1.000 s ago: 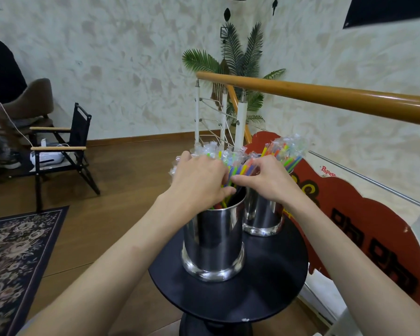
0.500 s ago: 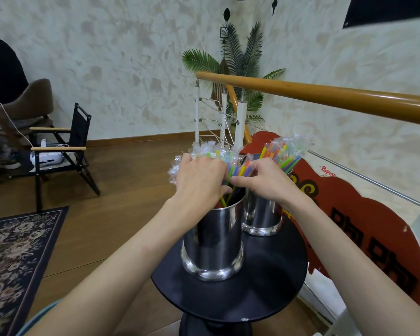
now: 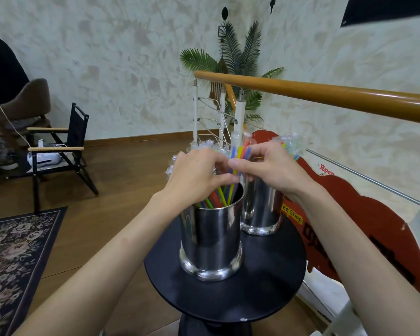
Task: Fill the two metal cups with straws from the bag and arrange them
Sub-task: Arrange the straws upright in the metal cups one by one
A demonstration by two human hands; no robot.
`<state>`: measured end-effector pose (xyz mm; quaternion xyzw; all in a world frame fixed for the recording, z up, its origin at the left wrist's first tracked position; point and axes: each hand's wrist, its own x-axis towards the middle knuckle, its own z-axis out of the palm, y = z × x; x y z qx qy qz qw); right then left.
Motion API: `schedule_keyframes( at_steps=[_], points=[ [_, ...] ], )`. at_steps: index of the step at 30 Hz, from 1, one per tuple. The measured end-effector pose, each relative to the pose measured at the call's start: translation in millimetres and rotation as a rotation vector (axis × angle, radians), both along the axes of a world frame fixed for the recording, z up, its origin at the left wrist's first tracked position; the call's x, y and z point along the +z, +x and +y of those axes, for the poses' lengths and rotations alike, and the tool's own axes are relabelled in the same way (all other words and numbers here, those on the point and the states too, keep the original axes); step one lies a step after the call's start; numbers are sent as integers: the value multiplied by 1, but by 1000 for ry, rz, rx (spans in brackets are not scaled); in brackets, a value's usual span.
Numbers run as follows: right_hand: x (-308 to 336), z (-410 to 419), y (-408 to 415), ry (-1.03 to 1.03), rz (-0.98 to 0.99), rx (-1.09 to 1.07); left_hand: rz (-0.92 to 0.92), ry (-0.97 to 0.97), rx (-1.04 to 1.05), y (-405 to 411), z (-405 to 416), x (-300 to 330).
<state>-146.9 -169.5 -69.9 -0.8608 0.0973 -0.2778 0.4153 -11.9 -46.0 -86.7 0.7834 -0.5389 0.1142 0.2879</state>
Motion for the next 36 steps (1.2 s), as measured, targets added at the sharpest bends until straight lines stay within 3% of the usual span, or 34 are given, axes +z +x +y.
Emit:
schedule_keyframes(
  at_steps=[8, 23, 36],
  points=[
    [-5, 2, 4, 90, -78, -19, 30, 41, -30, 0, 1, 2],
    [-3, -2, -2, 111, -18, 14, 12, 135, -16, 2, 4, 6],
    [-8, -9, 0, -180, 134, -77, -24, 188, -17, 2, 6, 7]
  ],
)
